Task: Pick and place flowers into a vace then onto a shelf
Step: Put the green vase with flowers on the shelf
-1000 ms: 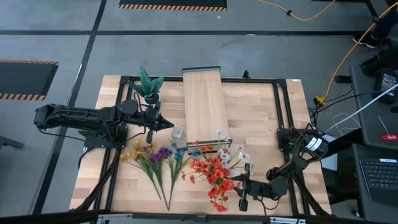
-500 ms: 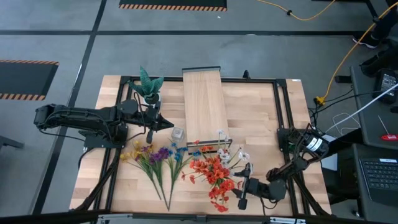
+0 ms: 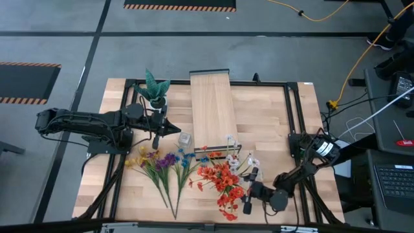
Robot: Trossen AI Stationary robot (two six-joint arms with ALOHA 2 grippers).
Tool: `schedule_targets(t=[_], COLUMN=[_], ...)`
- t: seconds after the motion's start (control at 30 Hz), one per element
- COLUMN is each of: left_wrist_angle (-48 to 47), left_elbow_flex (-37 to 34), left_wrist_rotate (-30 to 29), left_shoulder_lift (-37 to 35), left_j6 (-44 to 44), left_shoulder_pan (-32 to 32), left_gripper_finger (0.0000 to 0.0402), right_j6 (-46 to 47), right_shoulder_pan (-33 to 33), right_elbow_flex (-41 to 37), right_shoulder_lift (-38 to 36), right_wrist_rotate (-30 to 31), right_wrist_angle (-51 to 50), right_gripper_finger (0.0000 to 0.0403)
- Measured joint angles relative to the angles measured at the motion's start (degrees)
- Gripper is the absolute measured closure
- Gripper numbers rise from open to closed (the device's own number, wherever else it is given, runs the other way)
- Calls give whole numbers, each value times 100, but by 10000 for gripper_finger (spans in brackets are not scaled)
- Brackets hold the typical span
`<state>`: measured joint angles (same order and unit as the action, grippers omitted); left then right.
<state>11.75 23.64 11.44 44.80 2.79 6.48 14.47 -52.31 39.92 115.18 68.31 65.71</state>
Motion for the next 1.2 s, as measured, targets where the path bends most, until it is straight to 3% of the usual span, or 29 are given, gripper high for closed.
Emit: schedule_targets(t=[0.13, 0.5, 0.83, 0.97, 1.2], left_wrist_angle=[1, 0, -2, -2, -2], left_elbow_flex=[0, 0, 0, 0, 0], left_wrist_rotate=[0, 0, 0, 0, 1], left_shoulder_lift=[-2, 0, -1, -2, 0], left_j6=[2, -5, -10, -11, -11], left_shoulder_pan=[0, -2, 0, 0, 0], left_gripper_finger=[398, 398, 398, 398, 398], right_j6=[225, 274, -303, -313, -429], right_shoulder_pan=[164, 816, 812, 710, 636], right_elbow_flex=[0, 174, 227, 227, 225], right_shoulder_lift=[0, 0, 0, 0, 0], right_wrist_rotate=[-136, -1305, -1322, -927, -887], right_wrist_angle=[-161, -608, -507, -509, -396], right_gripper_finger=[152, 152, 152, 156, 227])
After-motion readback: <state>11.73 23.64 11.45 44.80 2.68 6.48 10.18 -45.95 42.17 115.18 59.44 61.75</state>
